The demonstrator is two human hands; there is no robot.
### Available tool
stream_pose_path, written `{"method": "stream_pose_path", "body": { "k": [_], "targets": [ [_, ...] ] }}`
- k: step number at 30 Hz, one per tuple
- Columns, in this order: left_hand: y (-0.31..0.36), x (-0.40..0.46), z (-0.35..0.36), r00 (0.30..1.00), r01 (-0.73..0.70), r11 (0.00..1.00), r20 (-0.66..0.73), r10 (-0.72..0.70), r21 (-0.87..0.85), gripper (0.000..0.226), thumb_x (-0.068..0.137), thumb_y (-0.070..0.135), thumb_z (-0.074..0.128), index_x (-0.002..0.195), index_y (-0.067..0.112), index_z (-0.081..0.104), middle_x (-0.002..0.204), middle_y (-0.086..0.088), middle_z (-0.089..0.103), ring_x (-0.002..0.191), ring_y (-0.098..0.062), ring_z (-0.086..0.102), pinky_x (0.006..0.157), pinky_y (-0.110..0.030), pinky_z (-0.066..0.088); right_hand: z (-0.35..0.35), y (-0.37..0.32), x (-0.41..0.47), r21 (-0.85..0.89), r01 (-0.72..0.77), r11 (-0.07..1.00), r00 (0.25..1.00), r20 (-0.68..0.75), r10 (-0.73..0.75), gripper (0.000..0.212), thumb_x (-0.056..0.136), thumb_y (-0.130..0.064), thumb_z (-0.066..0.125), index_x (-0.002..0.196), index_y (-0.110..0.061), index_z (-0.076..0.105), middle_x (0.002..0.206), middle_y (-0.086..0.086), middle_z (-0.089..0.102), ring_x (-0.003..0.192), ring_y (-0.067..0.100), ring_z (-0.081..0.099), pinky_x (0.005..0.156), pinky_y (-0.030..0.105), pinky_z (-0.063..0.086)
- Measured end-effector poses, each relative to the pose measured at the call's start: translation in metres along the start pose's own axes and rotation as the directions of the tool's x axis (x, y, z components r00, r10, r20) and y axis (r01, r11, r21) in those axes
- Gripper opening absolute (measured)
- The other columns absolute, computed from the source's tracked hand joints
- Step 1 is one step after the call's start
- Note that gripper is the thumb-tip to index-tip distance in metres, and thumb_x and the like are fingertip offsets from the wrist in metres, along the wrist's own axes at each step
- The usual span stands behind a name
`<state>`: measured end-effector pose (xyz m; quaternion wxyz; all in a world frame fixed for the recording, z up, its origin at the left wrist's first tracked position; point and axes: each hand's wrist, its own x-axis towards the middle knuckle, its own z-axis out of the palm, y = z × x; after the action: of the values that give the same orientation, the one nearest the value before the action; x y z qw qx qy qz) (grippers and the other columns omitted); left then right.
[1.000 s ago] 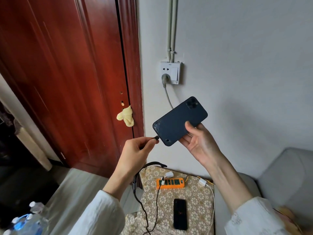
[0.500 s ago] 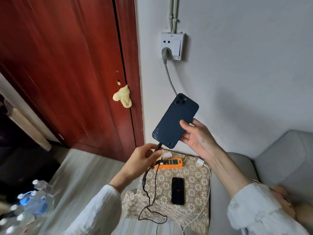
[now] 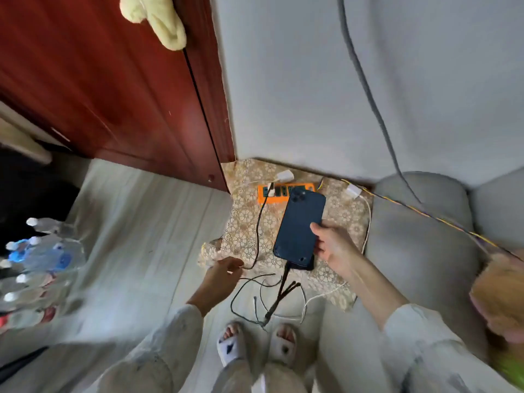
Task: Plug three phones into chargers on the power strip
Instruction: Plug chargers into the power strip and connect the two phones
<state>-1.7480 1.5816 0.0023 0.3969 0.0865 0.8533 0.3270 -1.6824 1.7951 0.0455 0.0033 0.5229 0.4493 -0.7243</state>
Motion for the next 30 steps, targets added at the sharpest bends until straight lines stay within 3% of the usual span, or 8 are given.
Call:
{"method": "stream_pose_path", "body": {
  "k": [4,8,13,18,21,24,28,30],
  "targets": [
    [-0.045,0.059,0.042,0.998,0.068,0.996,0.002,-0.068,0.061,0.037,0.089,0.009,0.052,0.126,0.006,0.05,0.123,-0.015,0.06,0.107,-0.03,0.058,0.095,-0.033,0.044,-0.009,0.049,0.057,0.087,-0.027,0.996,0.999,0.02,0.025,0.02,0.093,-0.006,0.048,0.11,-0.011,0.057,0.106,0.006,0.065,0.09,0.02,0.062,0.069,0.03,0.05],
    [-0.069,0.121,0.074,0.999,-0.003,0.99,-0.038,0.008,0.138,0.046,0.089,0.017,0.054,0.133,0.013,0.041,0.126,-0.016,0.048,0.111,-0.031,0.053,0.096,-0.043,0.045,-0.02,0.073,0.107,0.175,0.007,0.984,0.998,0.064,-0.018,0.018,0.092,-0.011,0.049,0.101,-0.02,0.063,0.099,-0.001,0.071,0.088,0.014,0.068,0.066,0.026,0.054],
    [-0.09,0.142,0.101,0.996,-0.082,0.99,-0.035,0.086,0.118,0.032,0.084,0.022,0.062,0.114,0.012,0.059,0.108,-0.012,0.057,0.107,-0.03,0.052,0.097,-0.044,0.043,-0.015,0.097,0.136,0.175,-0.074,0.982,0.996,0.068,0.063,0.018,0.094,-0.012,0.045,0.098,-0.02,0.06,0.099,0.001,0.067,0.089,0.015,0.064,0.07,0.029,0.051],
    [-0.116,0.137,0.082,0.982,-0.027,0.999,-0.188,0.03,0.019,0.015,0.088,0.022,0.057,0.097,0.011,0.06,0.092,-0.009,0.071,0.087,-0.025,0.065,0.08,-0.037,0.052,-0.002,0.117,0.152,0.104,-0.143,0.984,0.989,0.047,0.139,0.022,0.094,-0.011,0.046,0.114,-0.015,0.055,0.114,0.008,0.061,0.092,0.018,0.061,0.07,0.03,0.049],
    [-0.128,0.147,0.051,0.948,-0.014,0.998,-0.319,-0.005,-0.057,0.008,0.086,0.02,0.06,0.088,0.013,0.061,0.078,-0.007,0.068,0.072,-0.024,0.063,0.071,-0.032,0.048,0.015,0.125,0.162,0.059,-0.162,0.985,0.985,0.065,0.159,0.017,0.094,-0.011,0.046,0.107,-0.016,0.057,0.11,0.007,0.061,0.086,0.015,0.061,0.068,0.029,0.049],
    [-0.131,0.166,0.025,0.939,-0.028,0.992,-0.343,-0.015,-0.121,0.002,0.083,0.014,0.063,0.084,0.013,0.062,0.075,-0.006,0.063,0.071,-0.023,0.059,0.069,-0.027,0.043,0.04,0.134,0.173,0.016,-0.175,0.985,0.98,0.096,0.172,0.014,0.094,-0.01,0.048,0.099,-0.018,0.058,0.11,0.008,0.062,0.082,0.014,0.063,0.066,0.028,0.051],
    [-0.132,0.181,0.01,0.883,-0.114,0.982,-0.438,0.169,0.149,0.017,0.089,0.016,0.055,0.098,0.01,0.067,0.09,-0.017,0.062,0.08,-0.034,0.059,0.068,-0.033,0.043,0.072,0.156,0.188,-0.066,-0.215,0.974,0.973,0.064,0.22,0.016,0.092,-0.01,0.051,0.106,-0.017,0.056,0.124,0.015,0.06,0.1,0.03,0.063,0.093,0.045,0.048],
    [-0.127,0.183,0.002,0.798,-0.154,0.933,-0.516,0.311,0.325,0.021,0.091,0.016,0.051,0.105,0.017,0.066,0.089,-0.016,0.056,0.074,-0.038,0.058,0.062,-0.04,0.045,0.084,0.165,0.191,-0.063,-0.242,0.968,0.967,0.064,0.246,0.014,0.092,-0.01,0.052,0.103,-0.018,0.054,0.124,0.013,0.06,0.093,0.024,0.063,0.085,0.039,0.051]
  ]
}}
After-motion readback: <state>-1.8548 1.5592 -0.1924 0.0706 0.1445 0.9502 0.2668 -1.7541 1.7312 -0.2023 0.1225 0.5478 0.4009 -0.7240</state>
